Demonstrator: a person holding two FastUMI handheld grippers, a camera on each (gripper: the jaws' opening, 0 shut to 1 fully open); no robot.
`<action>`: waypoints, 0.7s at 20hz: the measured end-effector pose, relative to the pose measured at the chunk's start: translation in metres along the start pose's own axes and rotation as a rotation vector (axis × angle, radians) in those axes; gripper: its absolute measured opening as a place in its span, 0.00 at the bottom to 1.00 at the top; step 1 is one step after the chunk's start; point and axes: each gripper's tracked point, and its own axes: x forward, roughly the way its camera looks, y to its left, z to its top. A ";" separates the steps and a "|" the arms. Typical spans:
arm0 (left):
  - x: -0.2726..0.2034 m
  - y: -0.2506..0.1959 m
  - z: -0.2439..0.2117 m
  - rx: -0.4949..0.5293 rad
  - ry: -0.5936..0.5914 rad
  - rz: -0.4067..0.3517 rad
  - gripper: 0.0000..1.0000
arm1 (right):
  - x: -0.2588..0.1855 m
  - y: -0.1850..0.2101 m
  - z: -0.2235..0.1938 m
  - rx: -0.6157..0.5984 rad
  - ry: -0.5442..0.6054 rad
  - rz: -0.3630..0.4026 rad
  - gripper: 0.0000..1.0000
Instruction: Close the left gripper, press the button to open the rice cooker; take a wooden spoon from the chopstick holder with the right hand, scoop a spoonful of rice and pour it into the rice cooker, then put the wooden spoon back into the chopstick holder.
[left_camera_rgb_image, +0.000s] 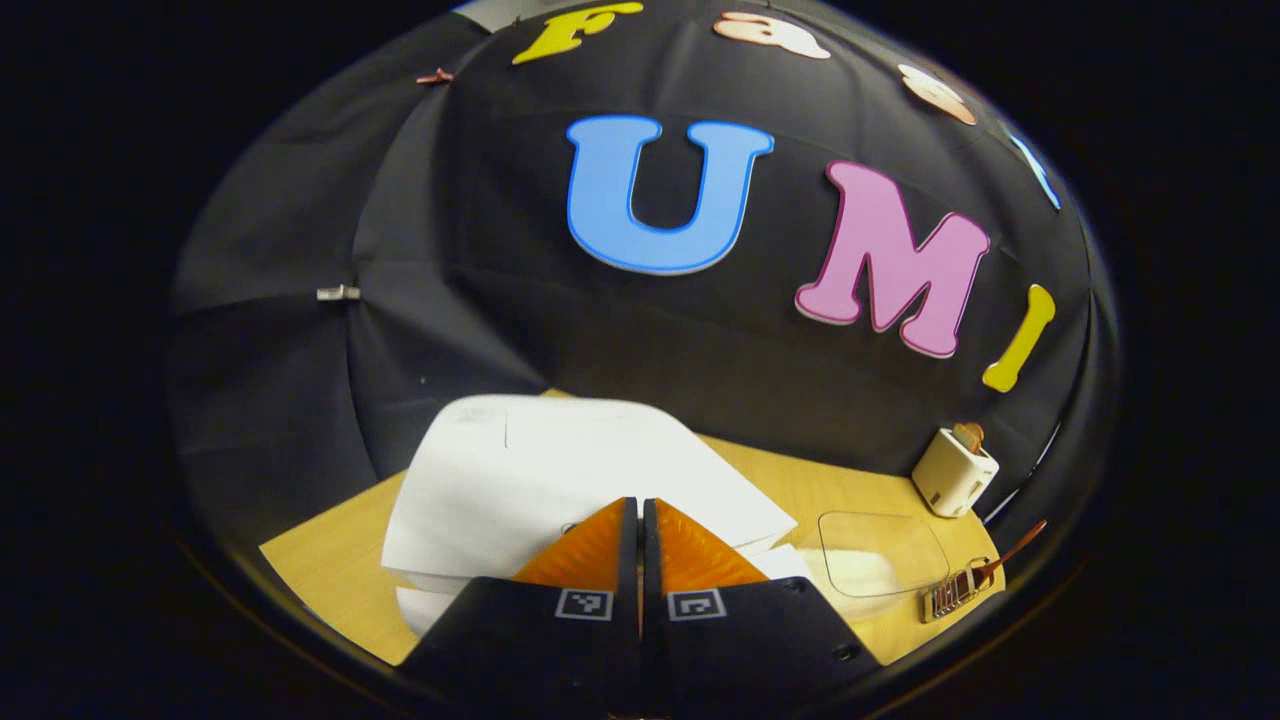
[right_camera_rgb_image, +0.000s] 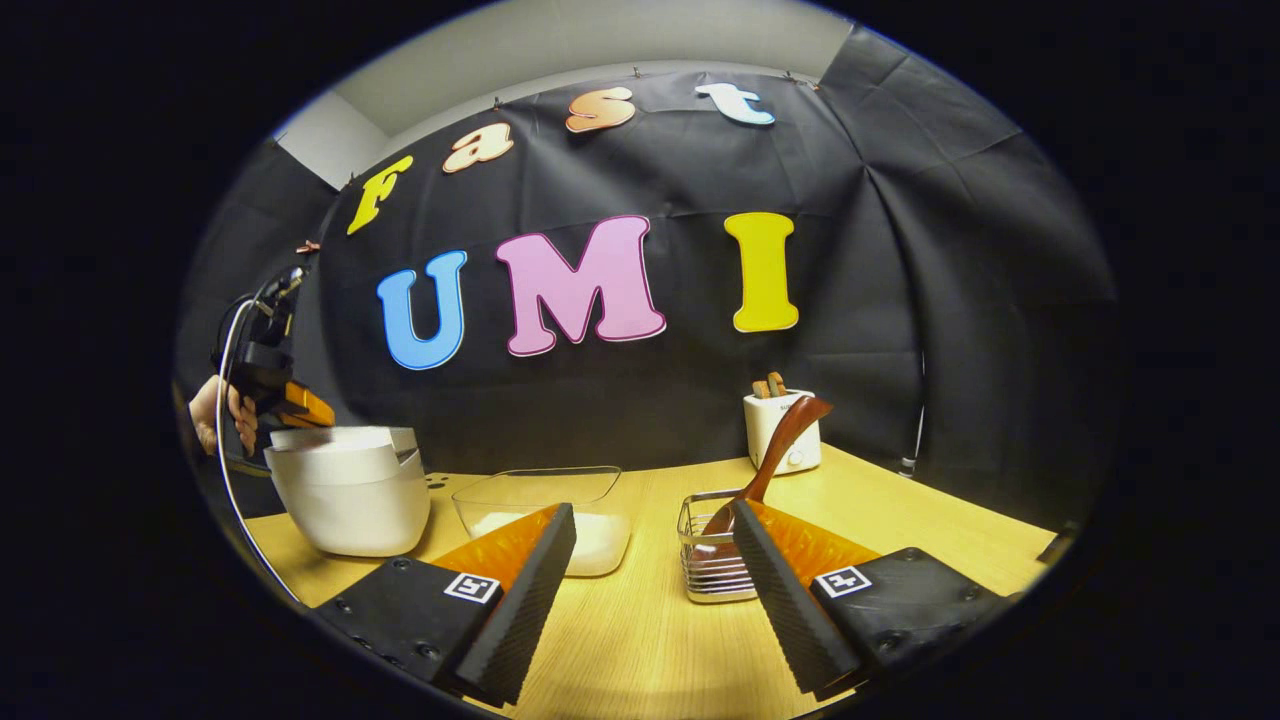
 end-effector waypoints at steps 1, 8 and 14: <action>-0.009 0.000 0.016 0.030 -0.058 0.007 0.06 | 0.000 -0.002 0.002 0.001 -0.006 -0.007 0.98; -0.068 -0.023 0.026 0.104 -0.219 -0.092 0.29 | 0.001 -0.003 0.005 -0.020 0.001 -0.021 0.98; -0.101 -0.024 0.003 0.172 -0.319 -0.126 0.96 | -0.002 -0.009 0.025 -0.038 -0.023 -0.045 0.98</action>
